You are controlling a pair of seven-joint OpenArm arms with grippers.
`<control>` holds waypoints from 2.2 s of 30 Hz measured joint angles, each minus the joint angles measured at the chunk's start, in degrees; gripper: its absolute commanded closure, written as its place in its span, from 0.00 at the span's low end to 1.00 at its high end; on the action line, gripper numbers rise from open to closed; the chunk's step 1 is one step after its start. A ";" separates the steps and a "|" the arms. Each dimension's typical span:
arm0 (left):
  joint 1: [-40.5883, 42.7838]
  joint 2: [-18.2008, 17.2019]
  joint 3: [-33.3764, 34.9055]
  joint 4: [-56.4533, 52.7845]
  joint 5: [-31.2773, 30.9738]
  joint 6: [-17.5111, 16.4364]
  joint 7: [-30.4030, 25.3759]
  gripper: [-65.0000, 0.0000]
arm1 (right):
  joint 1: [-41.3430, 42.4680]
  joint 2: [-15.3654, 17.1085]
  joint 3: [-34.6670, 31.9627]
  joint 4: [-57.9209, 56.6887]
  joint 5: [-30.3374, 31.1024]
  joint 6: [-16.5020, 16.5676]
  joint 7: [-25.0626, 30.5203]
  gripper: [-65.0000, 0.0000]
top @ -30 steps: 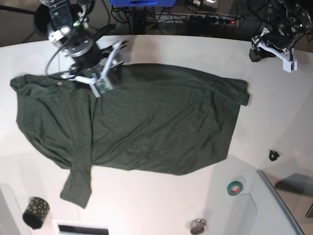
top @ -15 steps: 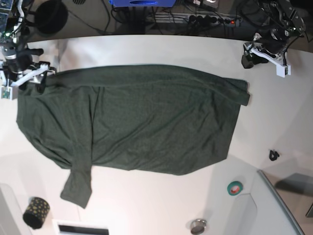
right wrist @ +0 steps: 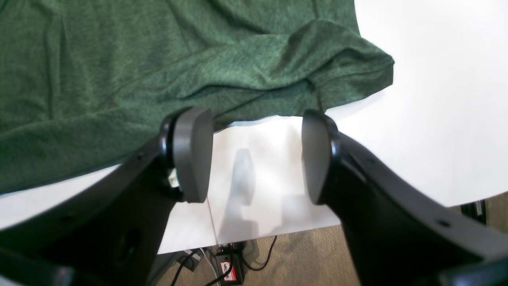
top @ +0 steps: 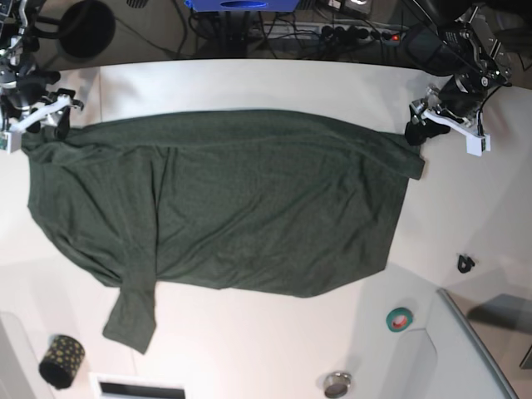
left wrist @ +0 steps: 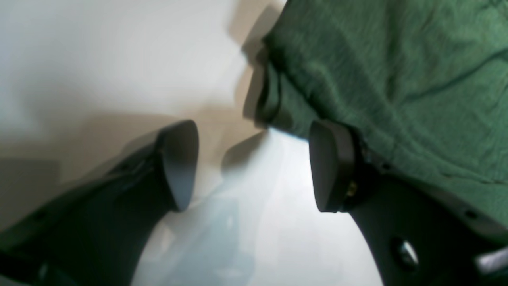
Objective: Layout the t-shirt on the table in an organized manner, then fold the t-shirt properly
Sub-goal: 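Lower both grippers onto the shirt edge corners and grasp them, then hold the shirt edge corners and stretch them apart with both grippers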
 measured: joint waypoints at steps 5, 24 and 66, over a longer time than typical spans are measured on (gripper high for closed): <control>-0.70 -0.15 -0.13 -1.25 -0.39 0.00 -0.39 0.35 | -0.04 -0.13 0.74 0.00 0.00 0.00 -0.07 0.49; -3.23 -0.35 -0.31 -6.51 -2.58 -1.11 -2.10 0.36 | -0.17 -0.13 0.74 0.00 0.00 0.02 -0.04 0.49; -5.97 -1.57 -0.31 -14.43 -4.04 -1.92 -2.25 1.00 | 6.71 -3.15 22.12 -5.92 8.94 9.84 -8.96 0.48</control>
